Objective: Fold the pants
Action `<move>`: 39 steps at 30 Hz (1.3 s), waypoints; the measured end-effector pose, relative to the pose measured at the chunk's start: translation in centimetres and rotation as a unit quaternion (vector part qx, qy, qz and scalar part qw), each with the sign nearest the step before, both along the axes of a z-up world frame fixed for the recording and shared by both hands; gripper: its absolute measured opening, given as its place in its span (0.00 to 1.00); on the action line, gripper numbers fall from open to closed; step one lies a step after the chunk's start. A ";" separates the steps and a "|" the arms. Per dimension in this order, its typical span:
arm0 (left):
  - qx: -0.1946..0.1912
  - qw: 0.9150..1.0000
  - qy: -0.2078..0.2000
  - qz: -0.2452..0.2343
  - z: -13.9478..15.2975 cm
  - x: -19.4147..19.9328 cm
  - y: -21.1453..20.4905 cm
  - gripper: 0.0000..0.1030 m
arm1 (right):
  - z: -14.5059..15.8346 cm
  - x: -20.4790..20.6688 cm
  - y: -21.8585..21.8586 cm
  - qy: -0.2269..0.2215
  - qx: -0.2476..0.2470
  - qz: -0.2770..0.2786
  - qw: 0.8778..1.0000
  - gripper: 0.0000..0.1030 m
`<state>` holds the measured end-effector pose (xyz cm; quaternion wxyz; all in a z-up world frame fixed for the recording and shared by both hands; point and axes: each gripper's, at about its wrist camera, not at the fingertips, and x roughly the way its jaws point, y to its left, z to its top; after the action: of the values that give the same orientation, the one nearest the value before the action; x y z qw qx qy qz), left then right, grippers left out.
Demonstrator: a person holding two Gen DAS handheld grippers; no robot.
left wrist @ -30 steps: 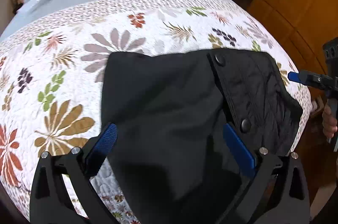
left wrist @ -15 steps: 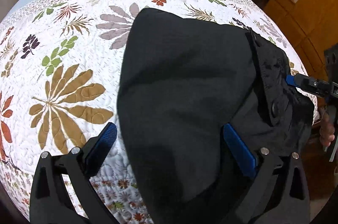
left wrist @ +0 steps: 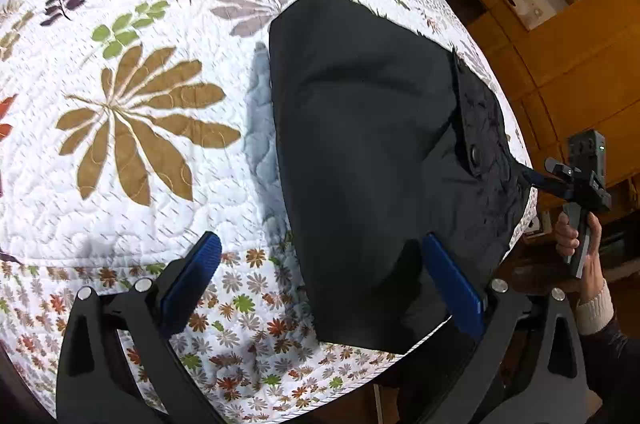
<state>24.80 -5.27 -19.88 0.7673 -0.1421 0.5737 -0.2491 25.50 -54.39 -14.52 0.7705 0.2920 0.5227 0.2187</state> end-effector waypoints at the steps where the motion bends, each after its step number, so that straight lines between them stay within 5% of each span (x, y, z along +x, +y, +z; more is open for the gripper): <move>1: -0.002 1.000 0.008 0.000 -0.4 0.1 -0.1 0.97 | -0.4 0.1 -0.1 0.006 0.007 -0.004 1.000 0.89; 3: -0.013 1.000 0.023 -0.003 -1.2 0.5 -0.3 0.97 | -1.5 0.3 -0.1 0.018 0.032 0.003 0.999 0.89; 16: -0.025 0.998 0.047 -0.035 -2.6 2.3 -4.5 0.97 | -3.7 0.9 0.6 0.048 -0.005 0.034 0.998 0.96; 26: -0.015 0.997 0.067 -0.029 -2.5 2.5 -5.9 0.98 | -6.7 1.4 1.1 0.082 0.091 0.040 0.992 0.97; 30: 0.020 0.999 0.038 -0.029 -1.4 1.8 -6.9 0.98 | -6.3 1.3 1.9 0.066 0.073 0.046 0.994 0.96; 39: 0.107 0.992 -0.049 -0.039 1.3 0.4 -9.9 0.97 | -5.1 0.4 1.8 0.022 0.067 0.044 0.997 0.72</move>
<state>25.17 -15.15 -18.56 0.7950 -0.0245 0.5639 -0.2222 25.90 -52.57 -19.61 0.7269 0.3243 0.5365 0.2804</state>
